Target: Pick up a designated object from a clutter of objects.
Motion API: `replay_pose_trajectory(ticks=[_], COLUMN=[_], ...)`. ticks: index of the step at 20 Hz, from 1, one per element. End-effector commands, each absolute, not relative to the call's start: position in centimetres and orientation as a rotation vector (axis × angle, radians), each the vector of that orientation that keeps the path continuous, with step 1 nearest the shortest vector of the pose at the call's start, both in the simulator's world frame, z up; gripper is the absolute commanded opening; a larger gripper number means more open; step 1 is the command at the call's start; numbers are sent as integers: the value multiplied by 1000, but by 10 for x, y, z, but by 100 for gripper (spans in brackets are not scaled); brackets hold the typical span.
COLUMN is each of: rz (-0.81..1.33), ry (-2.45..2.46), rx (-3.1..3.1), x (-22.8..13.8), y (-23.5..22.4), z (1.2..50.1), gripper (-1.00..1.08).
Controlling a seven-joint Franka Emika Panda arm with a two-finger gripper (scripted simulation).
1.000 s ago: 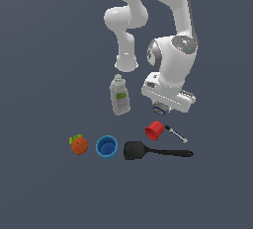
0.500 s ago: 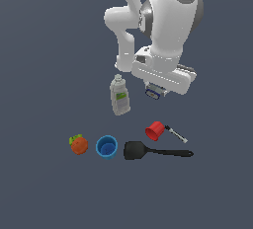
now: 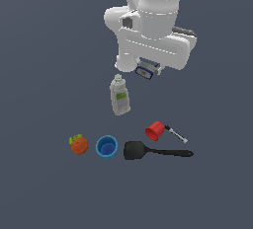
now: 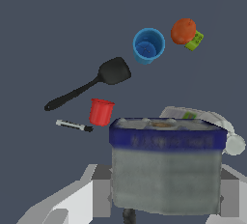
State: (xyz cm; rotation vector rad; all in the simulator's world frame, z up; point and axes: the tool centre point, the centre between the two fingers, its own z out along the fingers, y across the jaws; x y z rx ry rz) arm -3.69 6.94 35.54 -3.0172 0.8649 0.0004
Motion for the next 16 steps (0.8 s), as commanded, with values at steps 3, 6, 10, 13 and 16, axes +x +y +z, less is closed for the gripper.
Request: replay_pose_trajectory(ticks=[3,6,10,13,16], rz=[1,1,0,0,0], ry=[865,866,866,866,866], rx=[-3018,-3019,-3019,-3020,-3020], x=[-36,-34,-33,-31,-31], y=[54,46,39,36,35], z=[392,410,428,435,438], gripper=[-100,-100,-100,-100,-100])
